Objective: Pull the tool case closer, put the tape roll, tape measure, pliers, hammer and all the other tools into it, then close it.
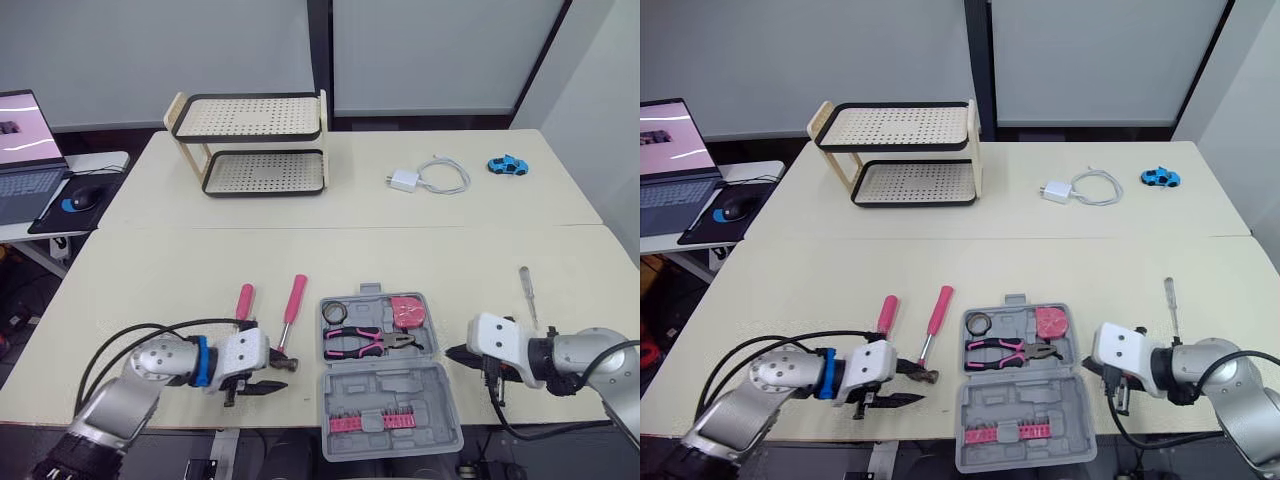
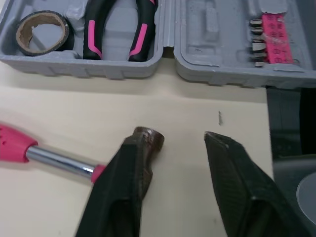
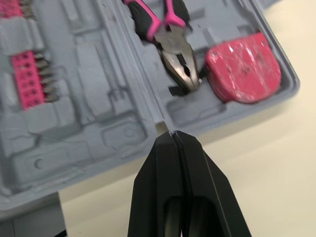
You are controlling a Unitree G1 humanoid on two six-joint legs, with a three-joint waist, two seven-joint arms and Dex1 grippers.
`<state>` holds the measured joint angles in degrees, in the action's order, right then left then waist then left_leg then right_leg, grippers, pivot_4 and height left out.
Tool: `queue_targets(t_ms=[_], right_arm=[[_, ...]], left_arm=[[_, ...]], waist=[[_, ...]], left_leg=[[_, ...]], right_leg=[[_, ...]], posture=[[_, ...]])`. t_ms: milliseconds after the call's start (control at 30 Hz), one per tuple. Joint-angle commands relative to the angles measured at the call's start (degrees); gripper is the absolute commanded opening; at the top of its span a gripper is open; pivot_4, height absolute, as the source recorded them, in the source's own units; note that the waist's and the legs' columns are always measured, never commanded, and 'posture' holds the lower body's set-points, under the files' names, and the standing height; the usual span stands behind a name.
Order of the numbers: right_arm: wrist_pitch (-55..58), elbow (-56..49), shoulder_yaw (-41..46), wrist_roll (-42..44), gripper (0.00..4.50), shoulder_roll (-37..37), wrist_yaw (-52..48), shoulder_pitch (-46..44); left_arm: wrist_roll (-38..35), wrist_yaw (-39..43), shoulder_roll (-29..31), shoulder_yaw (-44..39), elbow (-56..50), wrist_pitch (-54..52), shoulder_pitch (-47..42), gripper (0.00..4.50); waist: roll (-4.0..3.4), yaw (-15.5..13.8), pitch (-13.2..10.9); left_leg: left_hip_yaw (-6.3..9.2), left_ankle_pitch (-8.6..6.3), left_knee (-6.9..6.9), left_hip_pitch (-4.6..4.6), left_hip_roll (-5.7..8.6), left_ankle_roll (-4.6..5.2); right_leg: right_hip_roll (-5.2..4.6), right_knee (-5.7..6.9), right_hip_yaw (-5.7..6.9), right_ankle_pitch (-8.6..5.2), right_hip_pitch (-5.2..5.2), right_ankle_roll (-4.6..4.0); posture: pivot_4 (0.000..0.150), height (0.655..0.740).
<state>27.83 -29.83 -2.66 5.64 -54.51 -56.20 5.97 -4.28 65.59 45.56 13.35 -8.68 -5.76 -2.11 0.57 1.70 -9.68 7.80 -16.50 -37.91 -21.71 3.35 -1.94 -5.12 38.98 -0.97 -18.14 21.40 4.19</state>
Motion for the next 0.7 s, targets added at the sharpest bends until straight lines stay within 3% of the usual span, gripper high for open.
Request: queue_targets(t_ms=[33,100,700], right_arm=[[-2.4,1.4,-0.9,-1.8,0.00,-0.3,1.0,0.6],[-2.9,2.2,-0.8,-2.2,0.00,-0.3,1.5,0.9],[-5.8,10.6,-7.1,-5.5,0.00,3.5,2.3,-2.6]], left_arm=[[2.6,-1.9,-1.6,2.5,-0.7,-1.3,-1.1,0.61],[3.3,-2.6,-2.6,3.6,-0.9,-2.5,-1.8,0.04],[7.2,-6.0,-8.0,9.1,0.2,-6.3,-6.1,0.04]], waist=[[0.01,0.0,0.0],[0.01,-0.1,0.0],[0.02,-0.1,0.0]], left_leg=[[0.00,0.00,0.00,-0.02,0.01,0.00],[-0.01,0.00,0.00,-0.03,0.04,0.00],[0.00,0.01,-0.04,-0.02,0.04,-0.01]], right_leg=[[-0.01,-0.02,0.00,0.00,0.00,0.00],[-0.04,-0.03,-0.01,0.00,0.01,0.00],[-0.04,-0.01,-0.01,0.00,-0.01,0.00]], posture=[[0.150,0.7400],[0.150,0.7400],[0.150,0.7400]])
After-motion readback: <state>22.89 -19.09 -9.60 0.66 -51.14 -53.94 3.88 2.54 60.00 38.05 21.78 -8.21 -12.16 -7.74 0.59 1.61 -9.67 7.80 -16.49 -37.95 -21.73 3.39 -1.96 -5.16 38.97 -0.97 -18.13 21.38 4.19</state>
